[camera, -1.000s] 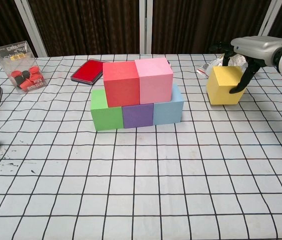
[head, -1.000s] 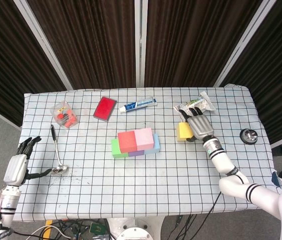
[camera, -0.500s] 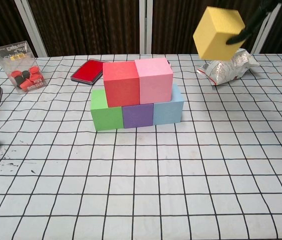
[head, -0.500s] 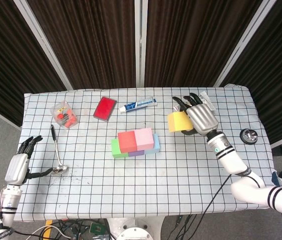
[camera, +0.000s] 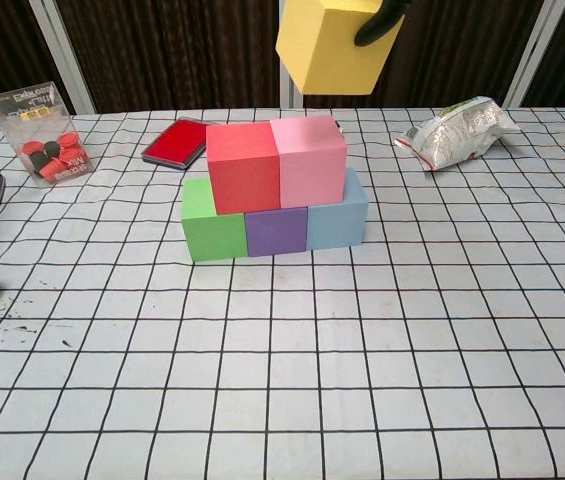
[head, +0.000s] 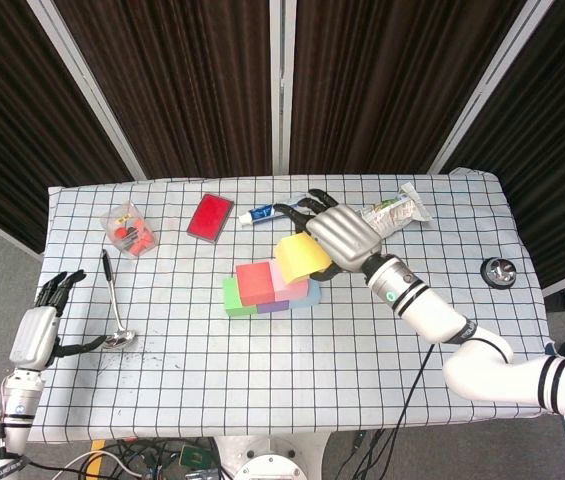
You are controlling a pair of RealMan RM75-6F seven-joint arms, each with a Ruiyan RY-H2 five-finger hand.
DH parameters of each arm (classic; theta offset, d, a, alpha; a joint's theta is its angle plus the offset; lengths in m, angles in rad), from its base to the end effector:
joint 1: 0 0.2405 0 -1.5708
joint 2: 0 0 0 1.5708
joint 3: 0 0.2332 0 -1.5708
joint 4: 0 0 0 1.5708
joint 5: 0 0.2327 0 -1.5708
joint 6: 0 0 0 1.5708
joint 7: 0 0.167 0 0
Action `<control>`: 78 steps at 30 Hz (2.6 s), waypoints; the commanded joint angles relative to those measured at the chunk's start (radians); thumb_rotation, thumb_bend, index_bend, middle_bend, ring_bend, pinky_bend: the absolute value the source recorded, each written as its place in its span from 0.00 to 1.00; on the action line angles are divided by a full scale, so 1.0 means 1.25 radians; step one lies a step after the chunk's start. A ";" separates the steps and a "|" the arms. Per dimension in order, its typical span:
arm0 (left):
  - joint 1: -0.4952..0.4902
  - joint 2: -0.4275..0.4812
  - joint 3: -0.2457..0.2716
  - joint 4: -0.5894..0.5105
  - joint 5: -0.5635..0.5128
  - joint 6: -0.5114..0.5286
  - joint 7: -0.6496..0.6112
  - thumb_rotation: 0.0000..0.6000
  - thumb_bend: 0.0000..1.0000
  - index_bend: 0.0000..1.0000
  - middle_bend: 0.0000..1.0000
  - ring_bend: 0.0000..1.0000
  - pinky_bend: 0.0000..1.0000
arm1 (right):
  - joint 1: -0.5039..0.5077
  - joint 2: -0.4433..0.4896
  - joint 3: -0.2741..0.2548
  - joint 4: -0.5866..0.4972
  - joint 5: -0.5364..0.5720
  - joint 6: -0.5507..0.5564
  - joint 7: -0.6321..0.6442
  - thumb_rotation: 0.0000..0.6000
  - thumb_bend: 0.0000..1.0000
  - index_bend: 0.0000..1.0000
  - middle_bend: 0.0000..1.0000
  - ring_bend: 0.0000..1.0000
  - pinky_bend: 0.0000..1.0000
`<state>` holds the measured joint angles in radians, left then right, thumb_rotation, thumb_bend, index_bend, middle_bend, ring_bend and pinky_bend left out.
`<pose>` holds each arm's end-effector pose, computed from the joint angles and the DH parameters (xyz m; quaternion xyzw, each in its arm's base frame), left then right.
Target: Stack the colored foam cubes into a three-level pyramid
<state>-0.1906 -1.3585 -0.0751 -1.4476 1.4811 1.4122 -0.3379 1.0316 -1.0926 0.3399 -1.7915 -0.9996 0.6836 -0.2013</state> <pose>-0.2839 0.2411 0.0626 -0.5267 -0.4963 -0.5073 0.4678 0.0064 -0.3898 0.0569 0.7935 -0.3194 0.4106 0.3159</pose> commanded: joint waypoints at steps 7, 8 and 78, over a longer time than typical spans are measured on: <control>0.001 -0.009 0.003 0.018 0.007 0.010 0.037 1.00 0.00 0.06 0.12 0.00 0.06 | 0.108 -0.030 -0.042 -0.039 0.216 0.032 -0.139 1.00 0.12 0.00 0.52 0.14 0.00; 0.001 -0.011 0.003 0.021 0.008 0.012 0.043 1.00 0.00 0.06 0.12 0.00 0.06 | 0.117 -0.031 -0.047 -0.041 0.233 0.034 -0.146 1.00 0.12 0.00 0.52 0.14 0.00; 0.000 -0.014 0.035 0.087 0.054 0.036 0.122 1.00 0.00 0.07 0.12 0.00 0.06 | 0.440 -0.118 -0.196 0.059 0.623 0.033 -0.257 1.00 0.12 0.00 0.52 0.14 0.00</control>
<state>-0.1901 -1.3758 -0.0314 -1.3387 1.5483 1.4575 -0.1860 1.5810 -1.2398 0.0951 -1.7186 -0.2204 0.7236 -0.5220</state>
